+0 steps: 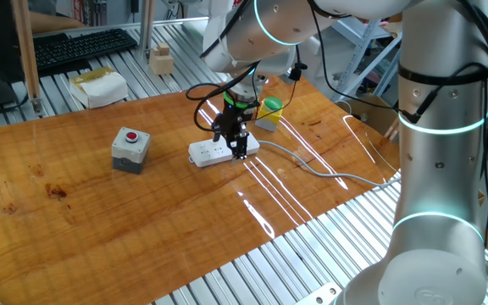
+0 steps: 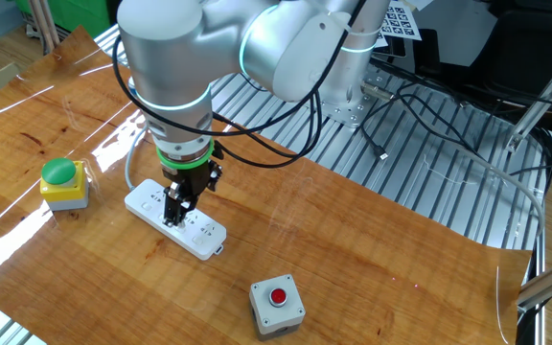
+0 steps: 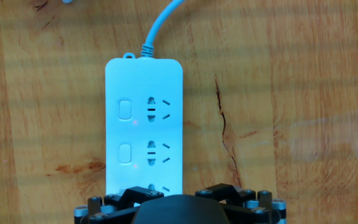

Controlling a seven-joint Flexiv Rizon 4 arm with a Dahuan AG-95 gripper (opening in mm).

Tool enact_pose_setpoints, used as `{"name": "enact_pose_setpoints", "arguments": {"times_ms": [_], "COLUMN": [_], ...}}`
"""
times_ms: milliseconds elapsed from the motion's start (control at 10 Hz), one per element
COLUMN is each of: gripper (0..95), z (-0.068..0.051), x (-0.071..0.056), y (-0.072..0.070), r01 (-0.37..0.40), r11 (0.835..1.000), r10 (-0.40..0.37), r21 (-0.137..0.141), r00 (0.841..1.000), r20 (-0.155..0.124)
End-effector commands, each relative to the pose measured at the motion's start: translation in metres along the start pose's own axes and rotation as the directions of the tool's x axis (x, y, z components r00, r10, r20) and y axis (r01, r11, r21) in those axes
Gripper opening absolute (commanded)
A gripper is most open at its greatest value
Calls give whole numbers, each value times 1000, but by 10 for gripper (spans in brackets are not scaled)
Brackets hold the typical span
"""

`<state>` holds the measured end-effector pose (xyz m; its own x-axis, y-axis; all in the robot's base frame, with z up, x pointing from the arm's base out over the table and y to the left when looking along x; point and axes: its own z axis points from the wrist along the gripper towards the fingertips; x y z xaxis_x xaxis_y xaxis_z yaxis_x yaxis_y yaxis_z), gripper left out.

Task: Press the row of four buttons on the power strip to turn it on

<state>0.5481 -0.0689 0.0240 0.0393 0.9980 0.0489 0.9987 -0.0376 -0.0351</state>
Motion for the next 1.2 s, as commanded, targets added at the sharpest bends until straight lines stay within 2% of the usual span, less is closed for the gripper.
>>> {"name": "enact_pose_setpoints", "arguments": {"times_ms": [100,200,300,500,600,800,1000,1200], "gripper": [950,950,950,950,950,950,950,950], "z": [8,12,16,16,16,12,0,-1], "x": [-3,-4,-5,-4,-4,-4,-5,-5], "y": [0,-1,-4,-4,-4,-4,-7,-7], "r01": [10,12,4,-6,-5,-2,1,-2], "r11": [1000,1000,1000,1000,1000,1000,1000,1000], "r10": [-10,-12,-5,5,4,2,-1,2], "r21": [-8,-10,-25,-28,-27,-19,-3,-4], "r00": [1000,1000,1000,999,1000,1000,999,999], "r20": [-14,-13,-26,-35,-30,-27,-37,-35]}}
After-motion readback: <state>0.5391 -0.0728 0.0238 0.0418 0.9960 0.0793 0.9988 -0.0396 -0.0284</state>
